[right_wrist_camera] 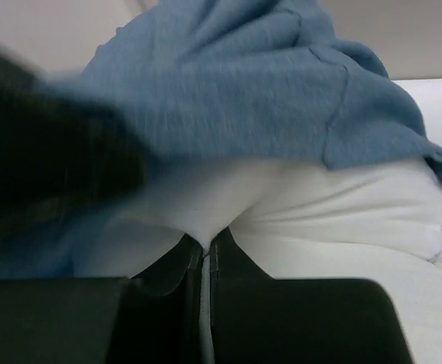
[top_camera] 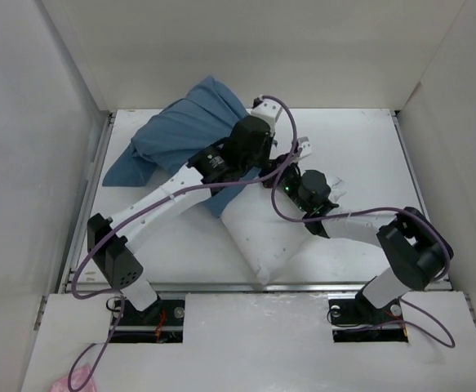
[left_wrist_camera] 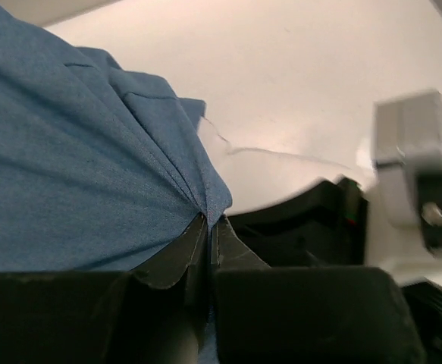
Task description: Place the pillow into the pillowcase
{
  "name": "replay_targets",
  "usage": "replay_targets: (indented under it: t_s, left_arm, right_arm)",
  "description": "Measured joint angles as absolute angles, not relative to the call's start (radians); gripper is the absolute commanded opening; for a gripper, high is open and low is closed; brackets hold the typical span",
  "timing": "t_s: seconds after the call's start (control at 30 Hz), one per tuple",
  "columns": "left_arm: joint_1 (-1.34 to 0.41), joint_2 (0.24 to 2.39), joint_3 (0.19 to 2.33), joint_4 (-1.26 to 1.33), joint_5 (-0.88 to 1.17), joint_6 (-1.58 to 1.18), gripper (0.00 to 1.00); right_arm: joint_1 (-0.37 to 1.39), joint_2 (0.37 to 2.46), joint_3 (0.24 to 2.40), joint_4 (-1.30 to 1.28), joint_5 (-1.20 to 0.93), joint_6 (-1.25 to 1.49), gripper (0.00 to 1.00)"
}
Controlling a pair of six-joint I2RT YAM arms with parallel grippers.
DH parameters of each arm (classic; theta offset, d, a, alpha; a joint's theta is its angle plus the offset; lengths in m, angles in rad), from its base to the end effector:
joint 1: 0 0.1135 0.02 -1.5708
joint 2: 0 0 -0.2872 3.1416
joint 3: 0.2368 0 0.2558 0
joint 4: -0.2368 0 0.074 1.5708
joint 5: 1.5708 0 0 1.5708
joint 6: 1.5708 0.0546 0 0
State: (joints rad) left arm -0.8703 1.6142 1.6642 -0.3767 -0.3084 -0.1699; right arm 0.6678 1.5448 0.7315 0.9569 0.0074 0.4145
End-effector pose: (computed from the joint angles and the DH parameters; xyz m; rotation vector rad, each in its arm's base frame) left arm 0.2687 -0.2930 0.4323 0.4510 1.8490 -0.4189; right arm 0.2784 0.2191 0.2796 -0.1816 1.4764 0.8803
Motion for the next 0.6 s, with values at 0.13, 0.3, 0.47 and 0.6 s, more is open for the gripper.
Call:
replay_targets:
  t_s: [0.13,0.3,0.47,0.6]
  left_arm:
    - [-0.926,1.604,1.553,-0.286,-0.268,-0.196,0.0]
    - [-0.994,1.522,1.385,-0.184,-0.253,-0.253,0.0]
    - [-1.039,1.429,1.269,-0.139,-0.26,-0.326,0.0]
    - [-1.134,1.334,1.173,-0.146,-0.213,-0.387,0.0]
  right_arm:
    - [0.668,1.583,0.702,1.019,0.087,0.478,0.0]
    - [0.668,1.587,0.657,1.065,0.186,0.525,0.0]
    - [0.678,1.606,0.648,1.105,0.261,0.559,0.0]
    - [0.676,1.64,0.621,1.163,0.309,0.629,0.0]
